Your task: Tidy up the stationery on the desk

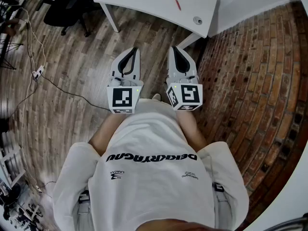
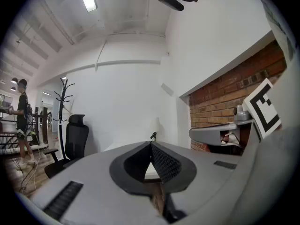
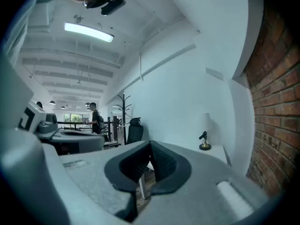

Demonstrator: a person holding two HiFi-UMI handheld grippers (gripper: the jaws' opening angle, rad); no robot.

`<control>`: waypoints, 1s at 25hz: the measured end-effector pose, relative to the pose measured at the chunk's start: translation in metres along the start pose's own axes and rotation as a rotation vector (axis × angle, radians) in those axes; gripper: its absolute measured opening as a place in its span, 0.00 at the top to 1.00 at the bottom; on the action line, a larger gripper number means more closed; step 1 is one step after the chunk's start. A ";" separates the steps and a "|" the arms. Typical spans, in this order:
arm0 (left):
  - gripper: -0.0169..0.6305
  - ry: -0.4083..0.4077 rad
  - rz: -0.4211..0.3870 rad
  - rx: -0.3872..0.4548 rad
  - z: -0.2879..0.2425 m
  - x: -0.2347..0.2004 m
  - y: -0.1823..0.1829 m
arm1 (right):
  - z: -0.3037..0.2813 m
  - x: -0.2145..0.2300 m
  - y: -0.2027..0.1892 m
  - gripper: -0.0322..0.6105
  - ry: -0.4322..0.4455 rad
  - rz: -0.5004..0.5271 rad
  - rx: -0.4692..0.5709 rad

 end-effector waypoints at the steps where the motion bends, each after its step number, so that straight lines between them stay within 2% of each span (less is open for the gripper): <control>1: 0.98 0.000 0.001 -0.001 0.001 -0.002 0.000 | -0.001 -0.002 0.001 0.95 -0.002 -0.003 0.000; 8: 0.98 -0.032 0.011 -0.018 0.003 -0.018 -0.001 | -0.011 -0.018 0.004 0.95 0.019 -0.080 0.023; 15: 0.98 -0.074 0.021 -0.036 0.015 -0.042 -0.007 | -0.014 -0.041 0.003 0.95 -0.044 -0.075 0.007; 20: 0.98 -0.064 0.052 -0.041 0.023 -0.063 -0.011 | -0.019 -0.064 0.002 0.95 -0.039 -0.055 -0.004; 25: 0.98 -0.072 0.047 -0.043 0.021 -0.073 -0.014 | -0.032 -0.069 0.007 0.95 -0.047 -0.046 0.010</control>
Point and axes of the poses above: the fingertips, and each gripper's own axes: z backward along the fingers, x to its right, y out of its top, the point moved 3 cm from there along z, backward along the fingers, and after that the axes turned 11 degrees about z, right-handed, at the moved point
